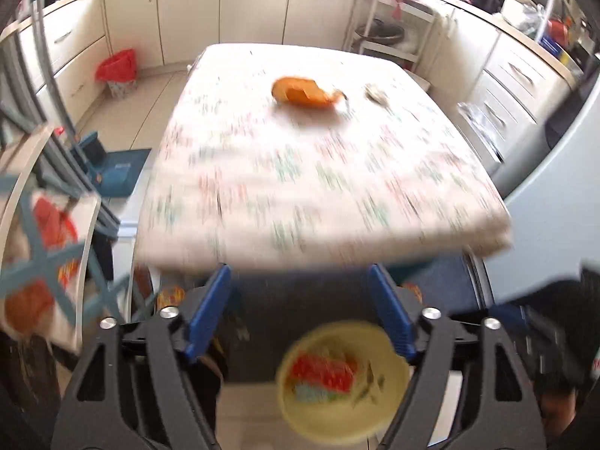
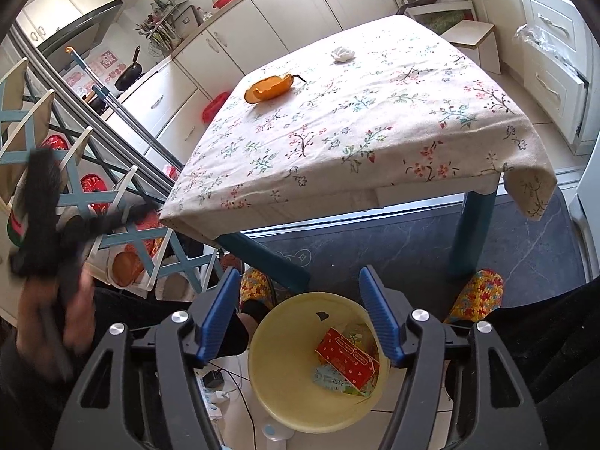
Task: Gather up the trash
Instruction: 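Open both grippers to drop the wrapper and peel into the basin, then move both tools back up to the last peel and tissue on the table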
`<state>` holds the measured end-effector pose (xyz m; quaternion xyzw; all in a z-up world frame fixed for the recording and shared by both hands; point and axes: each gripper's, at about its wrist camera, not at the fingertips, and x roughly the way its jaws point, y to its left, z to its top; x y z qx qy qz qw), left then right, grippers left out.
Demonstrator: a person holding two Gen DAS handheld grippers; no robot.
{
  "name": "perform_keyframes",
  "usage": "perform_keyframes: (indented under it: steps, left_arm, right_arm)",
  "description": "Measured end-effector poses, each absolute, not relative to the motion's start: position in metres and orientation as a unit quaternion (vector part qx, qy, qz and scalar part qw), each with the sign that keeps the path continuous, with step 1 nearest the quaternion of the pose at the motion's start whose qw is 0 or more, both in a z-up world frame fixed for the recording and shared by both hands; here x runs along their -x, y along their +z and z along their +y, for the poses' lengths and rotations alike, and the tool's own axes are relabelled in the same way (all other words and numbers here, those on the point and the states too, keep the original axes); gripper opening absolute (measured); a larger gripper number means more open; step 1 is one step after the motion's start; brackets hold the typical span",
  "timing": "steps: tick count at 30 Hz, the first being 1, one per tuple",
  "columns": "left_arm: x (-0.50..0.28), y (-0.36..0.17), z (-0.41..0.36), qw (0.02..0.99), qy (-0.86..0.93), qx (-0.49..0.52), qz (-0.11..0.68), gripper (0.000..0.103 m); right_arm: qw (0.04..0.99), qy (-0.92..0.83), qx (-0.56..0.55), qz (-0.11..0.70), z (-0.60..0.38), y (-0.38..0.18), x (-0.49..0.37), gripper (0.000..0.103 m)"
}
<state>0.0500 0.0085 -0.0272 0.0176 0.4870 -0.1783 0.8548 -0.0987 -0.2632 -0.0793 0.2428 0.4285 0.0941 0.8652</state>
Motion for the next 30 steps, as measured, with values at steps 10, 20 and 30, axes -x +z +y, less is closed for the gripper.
perform_keyframes:
  steps: [10, 20, 30]
  left_arm:
    - [-0.213, -0.078, -0.039, 0.845, -0.182, -0.067, 0.498, 0.074]
    - [-0.274, -0.098, -0.073, 0.857, -0.202, -0.119, 0.459, 0.096]
    - [-0.275, -0.097, -0.072, 0.857, -0.203, -0.118, 0.459, 0.096]
  right_arm:
    - [0.847, 0.080, -0.279, 0.445, -0.273, -0.094, 0.067, 0.066]
    - [0.817, 0.086, -0.298, 0.486, -0.265, -0.116, 0.045, 0.066]
    - [0.818, 0.092, -0.296, 0.484, -0.257, -0.112, 0.047, 0.069]
